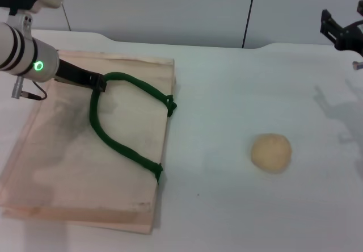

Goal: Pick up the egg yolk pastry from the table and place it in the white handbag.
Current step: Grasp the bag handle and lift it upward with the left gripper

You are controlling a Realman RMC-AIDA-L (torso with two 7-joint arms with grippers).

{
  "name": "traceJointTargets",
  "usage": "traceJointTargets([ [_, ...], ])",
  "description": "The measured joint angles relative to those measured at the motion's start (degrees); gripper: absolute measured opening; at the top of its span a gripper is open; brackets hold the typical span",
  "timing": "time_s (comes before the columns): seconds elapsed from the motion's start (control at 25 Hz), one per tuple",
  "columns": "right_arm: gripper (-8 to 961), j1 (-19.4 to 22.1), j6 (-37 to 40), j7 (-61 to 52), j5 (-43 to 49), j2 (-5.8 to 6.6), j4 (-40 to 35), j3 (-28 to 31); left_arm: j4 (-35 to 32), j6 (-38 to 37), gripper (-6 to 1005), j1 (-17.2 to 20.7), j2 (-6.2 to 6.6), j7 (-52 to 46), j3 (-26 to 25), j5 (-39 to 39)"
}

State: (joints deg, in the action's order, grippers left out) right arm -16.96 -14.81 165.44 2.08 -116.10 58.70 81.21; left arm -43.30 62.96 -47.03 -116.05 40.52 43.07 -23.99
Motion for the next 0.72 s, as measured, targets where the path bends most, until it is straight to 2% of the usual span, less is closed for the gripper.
traceJointTargets([
  [0.16, 768, 0.0, 2.4, 0.1, 1.2, 0.06, 0.1, -0.1, -4.6, 2.6, 120, 1.2, -0.12, 0.6, 0.0, -0.7],
  [0.48, 765, 1.9, 4.7, -0.2, 1.7, 0.2, 1.7, -2.3, -16.5, 9.1, 120, 5.2, -0.22, 3.4, 0.4, -8.4],
  [0.64, 763, 3.8, 13.0, 0.0, 3.4, 0.33, 6.8, -4.0, -20.7, 11.5, 120, 6.0, -0.23, 3.4, 0.3, -9.8],
  [0.72, 761, 5.9, 19.6, 0.0, 4.2, 0.54, 12.4, -5.5, -21.5, 11.9, 120, 6.2, -0.24, 3.4, 0.4, -10.0],
])
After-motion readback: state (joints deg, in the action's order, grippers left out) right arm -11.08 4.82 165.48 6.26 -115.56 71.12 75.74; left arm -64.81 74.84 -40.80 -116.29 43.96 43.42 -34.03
